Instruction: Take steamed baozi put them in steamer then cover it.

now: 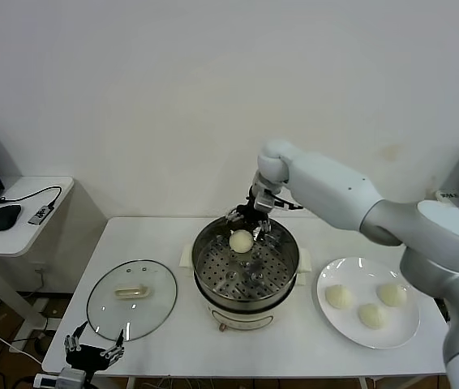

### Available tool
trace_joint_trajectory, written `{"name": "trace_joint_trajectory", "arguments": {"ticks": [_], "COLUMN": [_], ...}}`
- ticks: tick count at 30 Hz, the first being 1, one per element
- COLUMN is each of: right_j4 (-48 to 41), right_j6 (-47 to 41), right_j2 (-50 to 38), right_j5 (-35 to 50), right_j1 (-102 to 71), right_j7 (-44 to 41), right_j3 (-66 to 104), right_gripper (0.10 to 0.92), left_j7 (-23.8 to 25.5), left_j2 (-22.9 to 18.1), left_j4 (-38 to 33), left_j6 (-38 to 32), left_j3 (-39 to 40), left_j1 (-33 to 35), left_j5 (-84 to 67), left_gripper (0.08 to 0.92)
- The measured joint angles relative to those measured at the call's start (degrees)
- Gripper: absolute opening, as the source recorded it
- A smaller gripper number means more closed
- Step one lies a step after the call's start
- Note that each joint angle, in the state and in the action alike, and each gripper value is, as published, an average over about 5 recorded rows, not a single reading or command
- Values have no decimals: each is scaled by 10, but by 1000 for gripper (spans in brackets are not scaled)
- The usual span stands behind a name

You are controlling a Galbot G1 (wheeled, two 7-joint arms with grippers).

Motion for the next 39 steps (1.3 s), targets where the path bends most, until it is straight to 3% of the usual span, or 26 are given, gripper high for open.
{"name": "trace_joint_trajectory", "arguments": {"ticks": [10,26,39], "right_j4": [116,241,291], "right_j6": [-192,-543,-661], "right_j2": [-119,-318,-395], "right_j5": [116,162,128], "right_j1": [89,110,-16], "right_j7": [-27,-76,-79], "right_j3": [-54,-62,25], "right_gripper": [823,823,823], "left_j7": [-1,1,-1], "left_j2": [7,1,1], "left_j4": [-4,-38,-48], "left_j6": [0,1,0], "left_j3": [7,16,16], "left_j1": [8,33,46], "left_j5": [4,7,9], "left_gripper": [823,823,823]}}
